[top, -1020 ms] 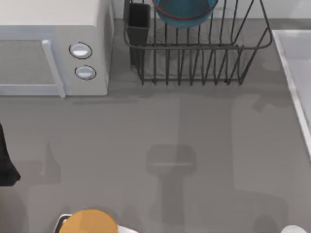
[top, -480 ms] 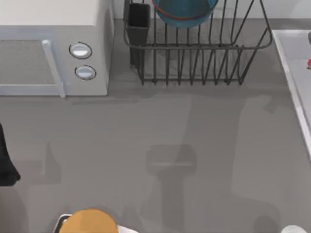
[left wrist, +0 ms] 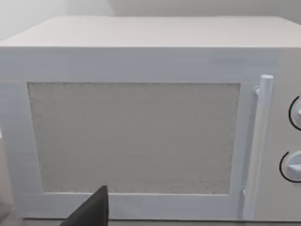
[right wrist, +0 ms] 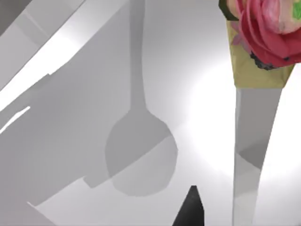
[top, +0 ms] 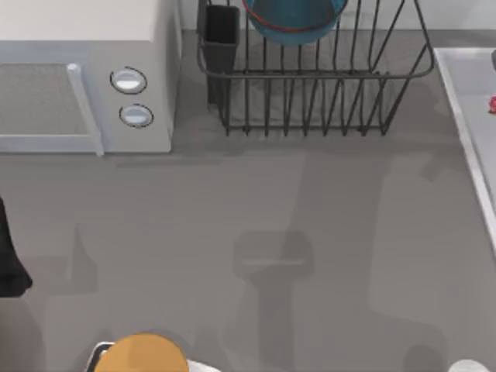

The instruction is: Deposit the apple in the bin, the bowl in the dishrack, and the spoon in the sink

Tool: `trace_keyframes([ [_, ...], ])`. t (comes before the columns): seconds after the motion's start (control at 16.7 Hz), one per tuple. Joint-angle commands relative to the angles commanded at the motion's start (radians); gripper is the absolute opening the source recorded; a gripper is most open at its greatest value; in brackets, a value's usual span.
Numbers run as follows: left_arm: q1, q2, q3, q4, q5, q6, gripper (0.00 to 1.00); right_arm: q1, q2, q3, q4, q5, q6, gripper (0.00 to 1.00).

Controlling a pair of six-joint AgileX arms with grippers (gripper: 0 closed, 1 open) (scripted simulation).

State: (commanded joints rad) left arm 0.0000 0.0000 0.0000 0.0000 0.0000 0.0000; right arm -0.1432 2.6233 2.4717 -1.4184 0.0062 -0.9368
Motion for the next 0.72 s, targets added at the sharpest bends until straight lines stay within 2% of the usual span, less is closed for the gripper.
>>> trace_keyframes([
  [0.36,0.0,0.0,0.0,0.0,0.0,0.0,1.0,0.0,0.0,0.0,0.0,0.0,0.0,0.98],
  [0.72,0.0,0.0,0.0,0.0,0.0,0.0,1.0,0.0,0.0,0.0,0.0,0.0,0.0,1.0],
])
